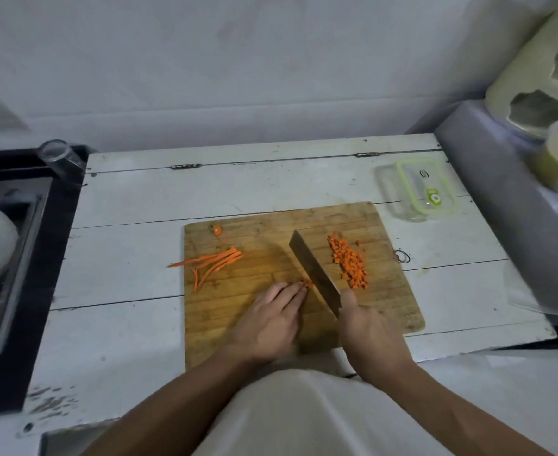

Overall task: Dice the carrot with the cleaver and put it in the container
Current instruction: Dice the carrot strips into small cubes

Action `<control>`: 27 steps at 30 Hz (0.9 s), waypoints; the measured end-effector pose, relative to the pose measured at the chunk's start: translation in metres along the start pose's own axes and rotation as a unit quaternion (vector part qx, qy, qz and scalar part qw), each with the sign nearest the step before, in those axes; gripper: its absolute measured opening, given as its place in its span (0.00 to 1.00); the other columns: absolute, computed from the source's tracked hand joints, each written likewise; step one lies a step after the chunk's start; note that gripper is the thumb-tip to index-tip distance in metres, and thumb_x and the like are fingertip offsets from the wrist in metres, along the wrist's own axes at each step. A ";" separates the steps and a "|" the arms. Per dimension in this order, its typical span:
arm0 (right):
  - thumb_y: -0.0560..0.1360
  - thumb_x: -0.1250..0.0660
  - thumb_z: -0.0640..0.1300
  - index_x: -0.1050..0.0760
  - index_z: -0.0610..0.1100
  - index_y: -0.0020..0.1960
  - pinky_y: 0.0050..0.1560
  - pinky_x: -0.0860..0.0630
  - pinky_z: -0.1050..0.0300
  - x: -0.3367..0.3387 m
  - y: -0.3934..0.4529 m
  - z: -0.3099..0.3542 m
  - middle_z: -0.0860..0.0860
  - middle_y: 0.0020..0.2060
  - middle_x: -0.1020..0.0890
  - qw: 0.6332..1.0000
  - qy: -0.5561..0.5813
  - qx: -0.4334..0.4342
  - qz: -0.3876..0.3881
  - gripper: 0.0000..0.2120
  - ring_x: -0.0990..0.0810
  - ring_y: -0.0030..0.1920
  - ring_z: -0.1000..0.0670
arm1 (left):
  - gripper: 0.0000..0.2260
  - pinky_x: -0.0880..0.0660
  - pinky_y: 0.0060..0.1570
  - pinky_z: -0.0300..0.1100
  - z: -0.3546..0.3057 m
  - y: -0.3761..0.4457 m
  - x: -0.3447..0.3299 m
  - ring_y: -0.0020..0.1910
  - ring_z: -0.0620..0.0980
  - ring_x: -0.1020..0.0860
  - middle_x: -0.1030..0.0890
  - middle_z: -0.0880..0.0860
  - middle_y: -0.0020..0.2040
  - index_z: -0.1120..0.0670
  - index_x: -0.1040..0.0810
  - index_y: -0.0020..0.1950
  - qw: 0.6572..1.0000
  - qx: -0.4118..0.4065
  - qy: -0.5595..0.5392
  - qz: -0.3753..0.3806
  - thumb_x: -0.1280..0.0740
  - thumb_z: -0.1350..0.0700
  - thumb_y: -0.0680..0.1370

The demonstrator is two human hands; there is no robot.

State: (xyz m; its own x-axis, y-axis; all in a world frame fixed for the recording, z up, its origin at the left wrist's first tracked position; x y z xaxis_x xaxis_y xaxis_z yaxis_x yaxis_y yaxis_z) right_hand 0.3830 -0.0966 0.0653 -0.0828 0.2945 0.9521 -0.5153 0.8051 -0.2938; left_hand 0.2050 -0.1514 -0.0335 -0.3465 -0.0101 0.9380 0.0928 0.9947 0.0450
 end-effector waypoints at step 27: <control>0.80 0.43 0.36 0.38 0.47 0.59 0.37 0.26 0.50 0.005 0.028 0.024 0.47 0.43 0.17 1.000 -0.012 0.013 0.014 0.11 0.16 0.43 0.43 | 0.26 0.29 0.71 0.50 0.001 0.001 0.003 0.72 0.52 0.32 0.27 0.54 0.73 0.57 0.29 0.76 0.999 0.023 -0.035 0.023 0.42 0.49 0.80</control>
State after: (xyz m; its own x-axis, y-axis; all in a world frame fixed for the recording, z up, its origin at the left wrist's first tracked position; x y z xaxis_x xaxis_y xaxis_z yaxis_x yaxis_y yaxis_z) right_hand 0.3481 -0.0848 0.0643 -0.1180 0.3044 0.9452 -0.5341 0.7830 -0.3188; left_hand 0.2033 -0.1508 -0.0305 -0.4079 0.0423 0.9120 0.0678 0.9976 -0.0159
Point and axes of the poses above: each hand's wrist, its own y-axis towards the middle knuckle, its own x-axis out of the back of the hand, z = x × y, the point moved 1 cm from there along y, towards the middle knuckle
